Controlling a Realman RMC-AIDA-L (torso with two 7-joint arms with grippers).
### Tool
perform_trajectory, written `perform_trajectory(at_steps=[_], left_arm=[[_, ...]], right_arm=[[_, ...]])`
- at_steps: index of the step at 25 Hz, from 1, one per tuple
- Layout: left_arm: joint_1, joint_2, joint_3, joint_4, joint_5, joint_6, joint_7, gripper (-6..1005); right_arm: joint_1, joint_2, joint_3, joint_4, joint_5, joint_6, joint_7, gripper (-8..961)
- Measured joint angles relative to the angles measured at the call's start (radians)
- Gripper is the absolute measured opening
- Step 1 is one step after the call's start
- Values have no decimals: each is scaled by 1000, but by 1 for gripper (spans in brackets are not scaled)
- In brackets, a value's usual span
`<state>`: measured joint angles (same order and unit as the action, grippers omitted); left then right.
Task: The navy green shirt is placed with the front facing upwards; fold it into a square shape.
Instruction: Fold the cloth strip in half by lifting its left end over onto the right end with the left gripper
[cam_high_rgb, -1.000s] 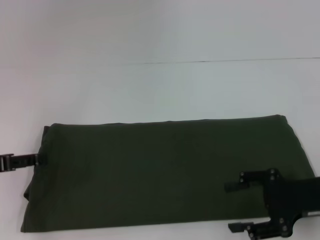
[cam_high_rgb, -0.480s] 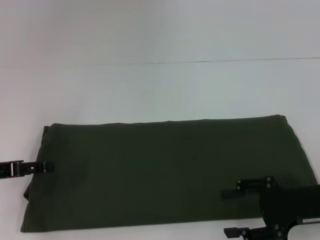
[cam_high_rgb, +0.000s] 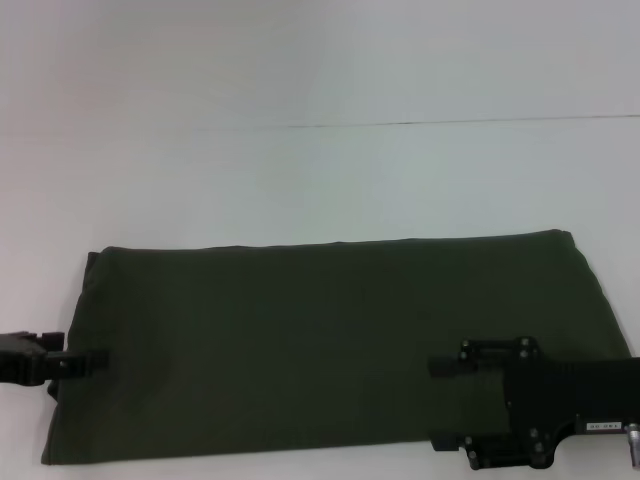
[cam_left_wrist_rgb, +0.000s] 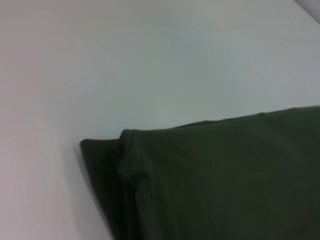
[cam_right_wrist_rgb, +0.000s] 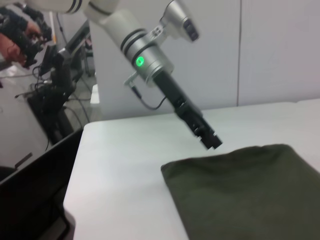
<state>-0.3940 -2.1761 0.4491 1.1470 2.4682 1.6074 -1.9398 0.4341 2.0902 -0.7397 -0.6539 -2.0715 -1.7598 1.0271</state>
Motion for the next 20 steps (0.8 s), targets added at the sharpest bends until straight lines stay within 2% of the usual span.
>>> perform_trajectory(at_steps=[5,12,20], left_arm=[[-4,8,-48,-19,-24,-12,55,837],[-36,23,-60,-11,66,-12,-53,838],[-42,26,-59,-5,118,-19,-107,833]], right_arm=[[1,1,2,9,13,15,1,748],[10,2,2,40,31,39,-1,748],[28,4,-6,58,33,53,-5,748]])
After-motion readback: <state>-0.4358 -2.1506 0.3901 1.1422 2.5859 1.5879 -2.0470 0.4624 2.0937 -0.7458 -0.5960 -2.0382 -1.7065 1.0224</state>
